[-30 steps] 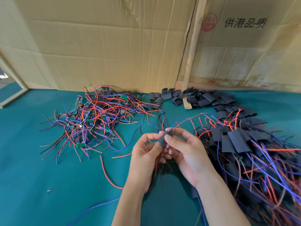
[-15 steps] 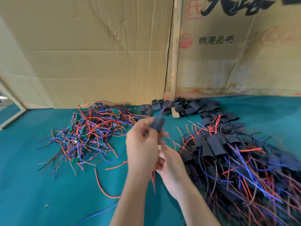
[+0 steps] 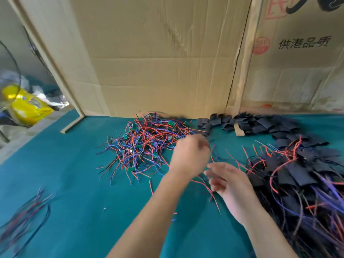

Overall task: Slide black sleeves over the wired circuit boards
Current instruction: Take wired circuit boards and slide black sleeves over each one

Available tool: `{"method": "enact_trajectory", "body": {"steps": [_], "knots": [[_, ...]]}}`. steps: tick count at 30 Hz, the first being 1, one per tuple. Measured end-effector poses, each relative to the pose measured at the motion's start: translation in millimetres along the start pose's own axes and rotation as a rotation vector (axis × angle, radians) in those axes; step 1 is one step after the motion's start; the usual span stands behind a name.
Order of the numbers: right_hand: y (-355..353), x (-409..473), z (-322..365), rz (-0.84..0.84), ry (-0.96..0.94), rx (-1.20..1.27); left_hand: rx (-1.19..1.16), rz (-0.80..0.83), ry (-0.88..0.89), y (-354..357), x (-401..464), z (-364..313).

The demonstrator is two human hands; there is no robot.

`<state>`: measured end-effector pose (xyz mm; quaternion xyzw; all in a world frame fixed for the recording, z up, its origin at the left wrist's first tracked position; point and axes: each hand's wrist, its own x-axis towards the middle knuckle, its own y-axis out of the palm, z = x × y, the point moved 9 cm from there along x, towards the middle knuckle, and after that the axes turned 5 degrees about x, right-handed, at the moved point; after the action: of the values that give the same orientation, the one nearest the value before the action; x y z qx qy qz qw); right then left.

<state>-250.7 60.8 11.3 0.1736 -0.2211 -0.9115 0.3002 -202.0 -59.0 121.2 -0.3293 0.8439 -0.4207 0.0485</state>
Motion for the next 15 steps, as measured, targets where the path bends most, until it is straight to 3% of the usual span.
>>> {"method": "enact_trajectory", "body": {"steps": [4, 6, 10, 15], "knots": [[-2, 1, 3, -0.036, 0.007, -0.050, 0.526, -0.152, -0.192, -48, 0, 124], [2, 0, 2, -0.017, -0.008, -0.093, 0.668, -0.155, -0.148, -42, -18, 155], [11, -8, 11, -0.025, -0.081, -0.326, 0.727, -0.227, -0.021, -27, -31, 166], [58, -21, 19, 0.051, -0.309, -0.774, 0.666, -0.290, -0.009, -32, -31, 162]]}}
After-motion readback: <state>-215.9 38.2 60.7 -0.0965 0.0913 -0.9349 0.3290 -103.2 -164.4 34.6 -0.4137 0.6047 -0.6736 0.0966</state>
